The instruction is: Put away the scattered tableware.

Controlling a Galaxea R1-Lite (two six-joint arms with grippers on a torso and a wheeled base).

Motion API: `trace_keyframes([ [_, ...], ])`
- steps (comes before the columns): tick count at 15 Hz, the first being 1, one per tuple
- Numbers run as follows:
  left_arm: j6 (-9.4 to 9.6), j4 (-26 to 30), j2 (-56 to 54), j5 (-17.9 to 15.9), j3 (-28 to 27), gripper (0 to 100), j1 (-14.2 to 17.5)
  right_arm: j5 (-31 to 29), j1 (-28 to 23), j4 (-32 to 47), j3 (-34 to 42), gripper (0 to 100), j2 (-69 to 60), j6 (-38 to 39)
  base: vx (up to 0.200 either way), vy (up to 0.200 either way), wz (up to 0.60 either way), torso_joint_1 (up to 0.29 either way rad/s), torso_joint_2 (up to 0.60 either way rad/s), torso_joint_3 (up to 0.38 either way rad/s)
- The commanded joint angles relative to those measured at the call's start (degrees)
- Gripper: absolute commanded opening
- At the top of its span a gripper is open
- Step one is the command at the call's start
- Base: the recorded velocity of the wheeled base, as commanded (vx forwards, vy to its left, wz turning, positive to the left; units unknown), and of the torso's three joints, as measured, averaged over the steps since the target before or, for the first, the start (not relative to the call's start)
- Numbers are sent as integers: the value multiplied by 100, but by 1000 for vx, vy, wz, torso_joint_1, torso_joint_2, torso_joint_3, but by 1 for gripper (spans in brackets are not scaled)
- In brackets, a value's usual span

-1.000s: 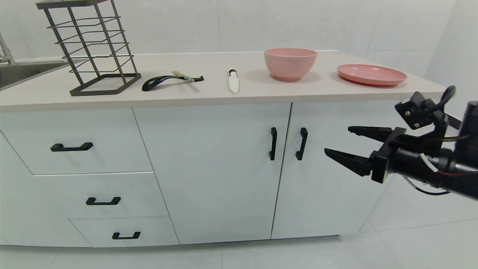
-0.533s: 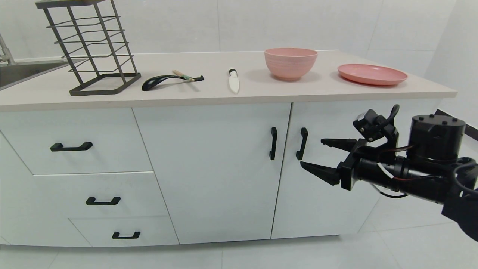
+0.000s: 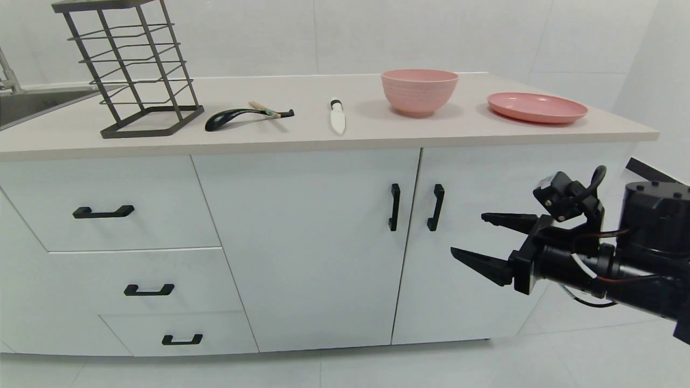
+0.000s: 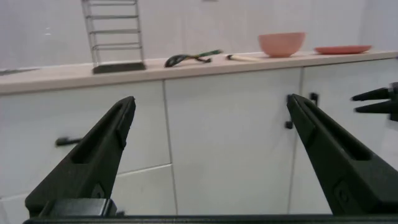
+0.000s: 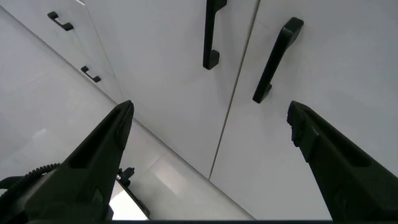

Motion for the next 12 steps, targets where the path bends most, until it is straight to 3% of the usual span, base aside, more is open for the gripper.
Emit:
trace_keyframes([
  [1,-54,106,1033,-506,-915,100,-112,-7,-8,-9,114,100,-140,-4,0,0,0,0,0,0],
  [3,-37,89,2070,-1227,-1355,100,-112,-7,-52,-18,298,100,-272,-13,0,0,0,0,0,0],
  [4,-28,80,2219,-1315,-1390,100,-112,-7,-61,-18,325,100,-281,-13,0,0,0,0,0,0],
  [5,-19,71,2685,-1675,-1443,100,-138,-7,-105,-18,421,100,-325,-118,0,0,0,0,0,0],
  [6,78,71,3283,-2229,-1434,100,-147,-7,-228,-18,535,100,-342,-241,0,0,0,0,0,0],
  [7,245,62,3705,-2510,-1434,100,-208,1,-245,-62,562,100,-395,-259,0,0,0,0,0,0],
  [8,341,62,3863,-2589,-1425,100,-296,1,-245,-89,571,100,-421,-250,0,0,0,0,0,0],
  [9,544,62,4162,-2642,-1355,100,-674,37,-245,-168,641,100,-518,-241,0,0,0,0,0,0],
  [12,658,62,4443,-2642,-1205,100,-1623,291,-201,-282,931,100,-755,-250,0,0,0,0,0,0],
])
